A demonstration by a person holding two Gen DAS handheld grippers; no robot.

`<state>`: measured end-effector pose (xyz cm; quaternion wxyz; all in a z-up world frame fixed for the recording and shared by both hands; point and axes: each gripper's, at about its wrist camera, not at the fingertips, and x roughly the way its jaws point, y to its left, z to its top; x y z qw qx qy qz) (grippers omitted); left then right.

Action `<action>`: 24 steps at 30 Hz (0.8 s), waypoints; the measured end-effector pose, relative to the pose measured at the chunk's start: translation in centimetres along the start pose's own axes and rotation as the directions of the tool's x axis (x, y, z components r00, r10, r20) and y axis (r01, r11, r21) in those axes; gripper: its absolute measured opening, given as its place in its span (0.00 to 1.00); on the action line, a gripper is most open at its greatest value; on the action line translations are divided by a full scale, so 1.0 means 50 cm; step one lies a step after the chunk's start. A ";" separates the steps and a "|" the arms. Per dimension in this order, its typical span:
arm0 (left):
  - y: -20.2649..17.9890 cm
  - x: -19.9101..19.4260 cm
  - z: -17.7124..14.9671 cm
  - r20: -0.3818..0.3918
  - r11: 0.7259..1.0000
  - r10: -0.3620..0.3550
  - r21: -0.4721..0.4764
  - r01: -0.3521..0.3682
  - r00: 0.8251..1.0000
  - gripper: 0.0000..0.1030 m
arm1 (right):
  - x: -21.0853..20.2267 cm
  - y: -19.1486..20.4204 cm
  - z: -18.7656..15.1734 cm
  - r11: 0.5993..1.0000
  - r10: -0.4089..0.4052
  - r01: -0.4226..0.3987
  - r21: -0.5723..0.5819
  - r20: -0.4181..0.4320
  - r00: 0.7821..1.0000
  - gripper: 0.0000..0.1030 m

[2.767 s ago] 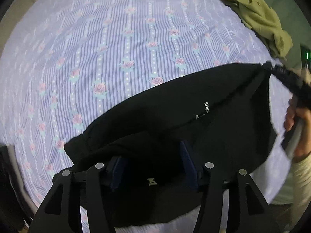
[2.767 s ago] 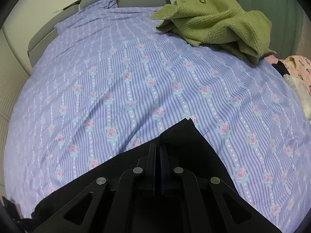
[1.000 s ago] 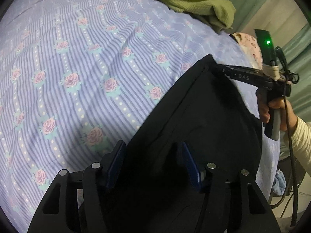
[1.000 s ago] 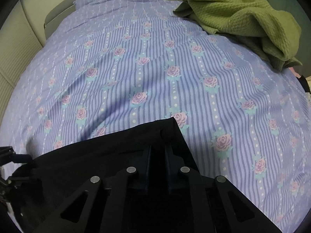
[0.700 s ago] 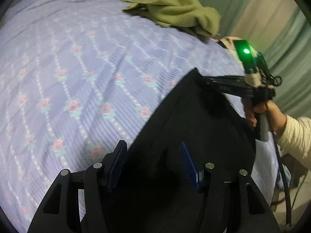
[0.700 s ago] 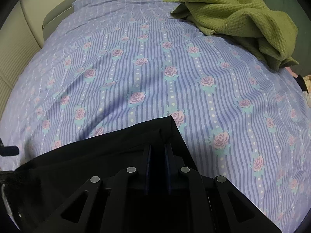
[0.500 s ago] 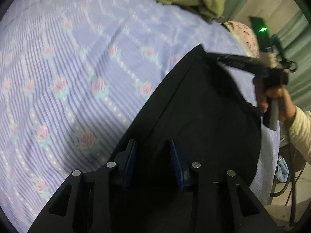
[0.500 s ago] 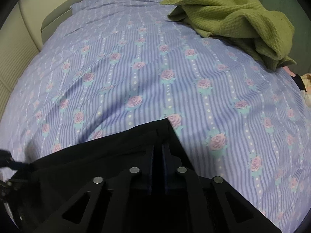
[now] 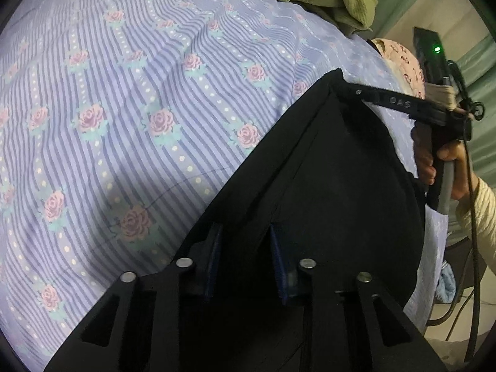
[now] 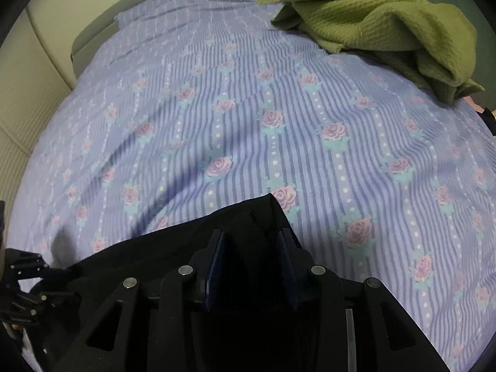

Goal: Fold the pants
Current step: 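Lift the hems with both grippers and fold them over toward the waistband, then open both grippers and release the folded pants onto the bed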

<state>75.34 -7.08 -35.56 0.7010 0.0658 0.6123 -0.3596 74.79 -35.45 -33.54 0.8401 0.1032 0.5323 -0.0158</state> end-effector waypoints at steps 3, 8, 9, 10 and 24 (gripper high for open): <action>-0.004 -0.002 -0.004 0.012 1.000 -0.001 -0.005 0.001 1.000 0.14 | 0.010 0.002 0.000 1.000 -0.005 0.005 -0.015 -0.013 1.000 0.22; -0.017 -0.040 -0.011 0.082 0.999 -0.044 -0.022 0.046 0.996 0.07 | -0.036 0.015 -0.003 1.000 -0.005 0.006 -0.024 0.045 0.999 0.08; -0.021 -0.047 -0.008 0.094 0.999 -0.043 -0.016 0.044 0.995 0.07 | -0.048 0.015 -0.001 1.000 -0.006 0.007 -0.020 0.062 0.998 0.07; -0.026 -0.053 -0.002 0.104 0.999 -0.034 -0.009 0.035 0.994 0.07 | -0.064 0.018 0.004 1.000 -0.012 0.014 -0.021 0.085 0.996 0.07; 0.008 -0.070 0.030 0.133 0.984 0.145 -0.123 -0.129 0.980 0.48 | -0.069 0.038 0.038 0.974 -0.217 0.223 -0.035 0.123 0.968 0.47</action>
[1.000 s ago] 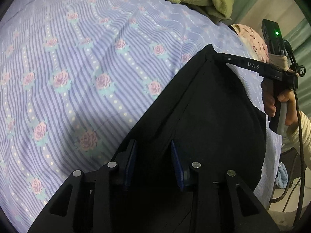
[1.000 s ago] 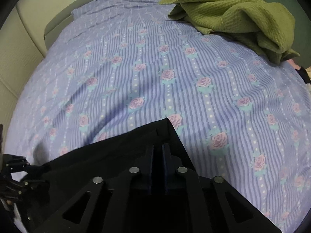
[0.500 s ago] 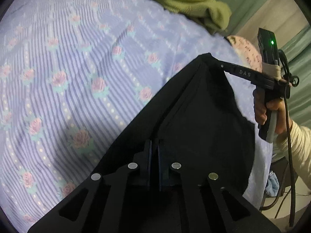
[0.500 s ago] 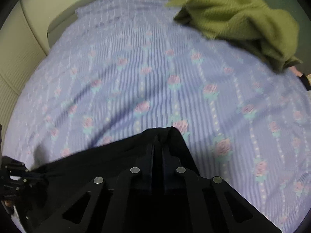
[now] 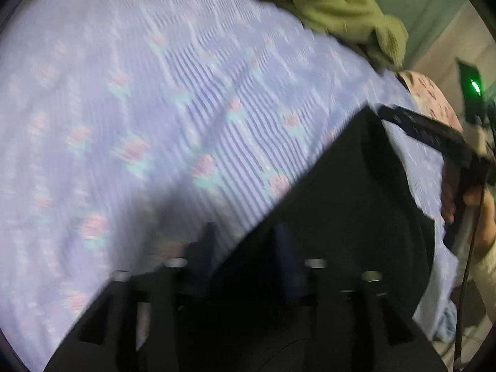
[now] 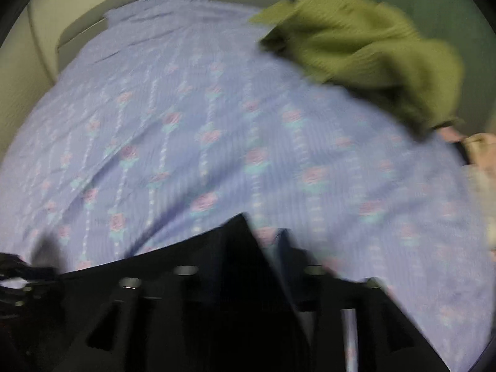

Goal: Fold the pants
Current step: 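Open both grippers and release the folded pants onto the bed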

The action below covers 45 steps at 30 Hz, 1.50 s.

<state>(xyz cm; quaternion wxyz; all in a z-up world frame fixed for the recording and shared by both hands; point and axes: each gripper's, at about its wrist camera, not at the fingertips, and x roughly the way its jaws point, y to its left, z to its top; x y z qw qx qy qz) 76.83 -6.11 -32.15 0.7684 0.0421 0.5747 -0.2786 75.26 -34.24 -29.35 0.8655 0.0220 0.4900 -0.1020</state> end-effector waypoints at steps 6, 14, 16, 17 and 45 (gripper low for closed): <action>0.061 -0.209 -0.075 0.185 1.000 -0.024 -0.012 0.026 0.982 0.58 | -0.197 0.070 -0.035 0.996 -0.019 0.032 -0.079 0.162 0.987 0.66; 0.181 -0.334 -0.307 0.124 0.992 0.026 -0.122 -0.011 0.992 0.58 | -0.327 0.316 -0.162 0.942 0.206 -0.153 -0.298 0.154 0.966 0.76; 0.213 -0.336 -0.349 0.099 0.986 0.018 -0.168 -0.001 0.995 0.57 | -0.320 0.380 -0.203 0.916 0.272 -0.232 -0.326 0.081 0.959 0.76; 0.233 -0.335 -0.370 0.090 0.981 0.016 -0.192 0.002 0.996 0.57 | -0.317 0.404 -0.221 0.905 0.300 -0.268 -0.332 0.050 0.953 0.76; 0.322 -0.248 -0.414 0.010 0.954 0.107 -0.283 -0.100 0.994 0.36 | -0.339 0.522 -0.316 0.929 0.299 -0.306 -0.207 -0.065 0.952 0.75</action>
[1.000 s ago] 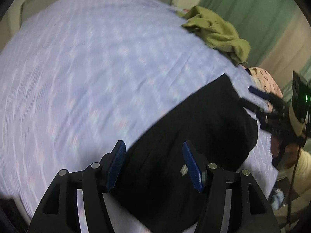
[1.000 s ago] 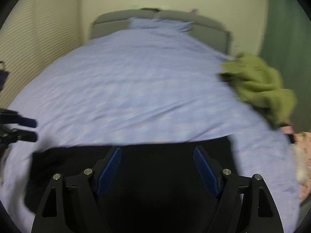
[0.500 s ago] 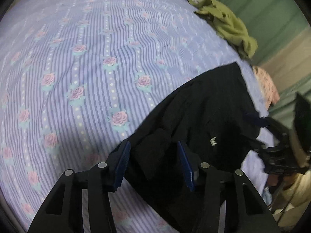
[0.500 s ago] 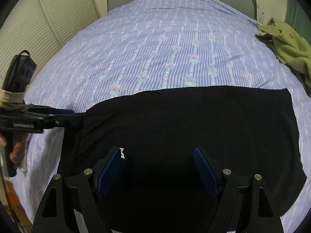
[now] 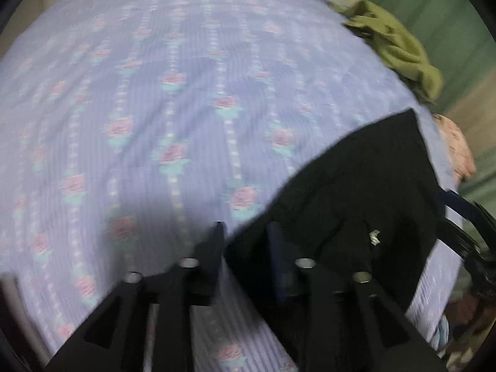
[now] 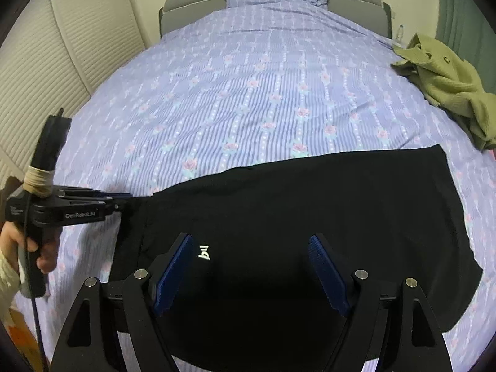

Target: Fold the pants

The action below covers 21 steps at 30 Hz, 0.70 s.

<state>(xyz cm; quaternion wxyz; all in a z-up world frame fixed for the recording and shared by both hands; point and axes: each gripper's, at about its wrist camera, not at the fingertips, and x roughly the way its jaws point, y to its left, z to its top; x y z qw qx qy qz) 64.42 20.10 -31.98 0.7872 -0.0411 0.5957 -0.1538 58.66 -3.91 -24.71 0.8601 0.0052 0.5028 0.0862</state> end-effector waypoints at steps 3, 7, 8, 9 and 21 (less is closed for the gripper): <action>-0.043 -0.088 -0.013 0.127 0.991 0.122 0.039 -0.128 0.984 0.38 | -0.036 -0.026 -0.006 0.999 -0.044 0.044 0.011 0.031 0.999 0.75; -0.158 -0.175 -0.056 0.228 0.962 0.139 0.198 -0.186 0.964 0.49 | -0.113 -0.094 -0.034 0.994 -0.103 0.100 0.046 0.066 0.992 0.75; -0.200 -0.191 -0.075 0.246 0.952 0.128 0.241 -0.189 0.961 0.49 | -0.132 -0.113 -0.043 0.993 -0.109 0.106 0.058 0.069 0.992 0.75; -0.230 -0.200 -0.088 0.257 0.946 0.118 0.264 -0.187 0.959 0.49 | -0.151 -0.136 -0.056 0.991 -0.119 0.114 0.071 0.071 0.990 0.75; -0.741 -0.053 -0.268 0.212 0.699 -0.071 0.707 -0.103 0.975 0.47 | -0.288 -0.453 -0.277 0.916 -0.244 0.259 0.307 -0.086 0.966 0.75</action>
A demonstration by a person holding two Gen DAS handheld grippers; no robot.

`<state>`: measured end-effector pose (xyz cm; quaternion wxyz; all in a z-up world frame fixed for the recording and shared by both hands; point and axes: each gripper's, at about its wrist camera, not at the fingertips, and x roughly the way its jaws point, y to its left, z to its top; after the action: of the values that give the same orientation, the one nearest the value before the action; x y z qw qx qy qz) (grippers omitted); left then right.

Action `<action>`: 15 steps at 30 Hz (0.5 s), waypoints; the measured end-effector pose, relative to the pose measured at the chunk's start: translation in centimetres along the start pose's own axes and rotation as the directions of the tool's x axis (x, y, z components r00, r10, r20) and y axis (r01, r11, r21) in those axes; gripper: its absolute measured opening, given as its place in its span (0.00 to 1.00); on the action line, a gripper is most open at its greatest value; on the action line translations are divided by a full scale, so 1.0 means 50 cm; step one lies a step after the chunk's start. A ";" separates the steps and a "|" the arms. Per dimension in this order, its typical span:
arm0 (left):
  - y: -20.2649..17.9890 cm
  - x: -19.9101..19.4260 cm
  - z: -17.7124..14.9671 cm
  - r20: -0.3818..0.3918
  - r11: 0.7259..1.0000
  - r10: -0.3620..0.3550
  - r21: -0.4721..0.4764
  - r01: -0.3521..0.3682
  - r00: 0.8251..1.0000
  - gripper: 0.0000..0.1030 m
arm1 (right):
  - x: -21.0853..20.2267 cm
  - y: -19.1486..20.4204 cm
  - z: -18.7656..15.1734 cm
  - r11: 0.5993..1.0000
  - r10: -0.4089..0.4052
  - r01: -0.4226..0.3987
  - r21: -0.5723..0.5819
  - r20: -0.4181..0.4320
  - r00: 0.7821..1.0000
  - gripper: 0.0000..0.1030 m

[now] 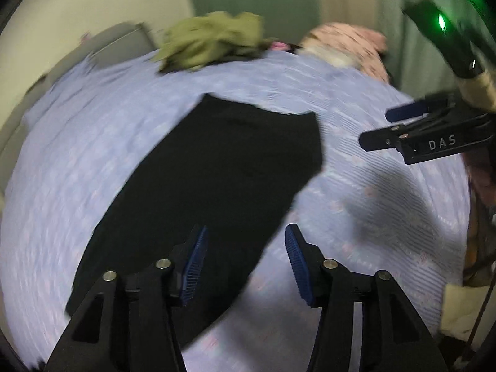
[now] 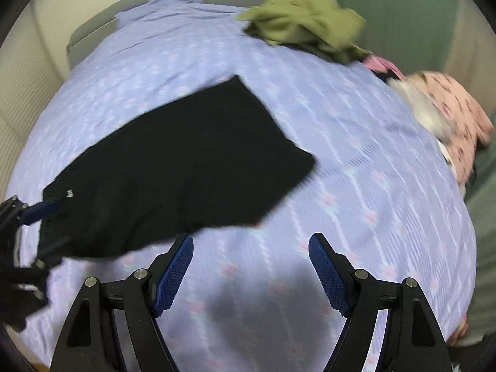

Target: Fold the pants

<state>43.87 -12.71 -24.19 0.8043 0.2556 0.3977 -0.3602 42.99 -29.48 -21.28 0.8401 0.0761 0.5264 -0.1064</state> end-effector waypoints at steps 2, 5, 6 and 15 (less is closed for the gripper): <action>-0.057 0.039 0.028 0.006 0.997 0.017 0.081 -0.018 1.000 0.46 | 0.008 -0.034 -0.017 1.000 -0.005 0.005 0.023 -0.003 1.000 0.75; -0.126 0.109 0.054 -0.001 0.970 0.083 0.230 -0.081 0.997 0.36 | 0.029 -0.075 -0.044 0.998 0.013 -0.011 0.057 -0.024 1.000 0.75; -0.147 0.127 0.058 -0.007 0.959 0.096 0.268 -0.090 0.995 0.35 | 0.038 -0.084 -0.052 0.998 0.014 -0.012 0.062 -0.032 0.999 0.75; -0.204 0.273 0.084 -0.060 0.878 0.163 0.464 -0.117 0.985 0.33 | 0.091 -0.154 -0.108 0.993 0.043 -0.033 0.113 -0.087 0.995 0.74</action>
<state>43.58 -26.99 -34.36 0.7248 0.4835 0.3205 -0.3717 38.22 -36.05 -27.87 0.8121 0.1373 0.5551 -0.1161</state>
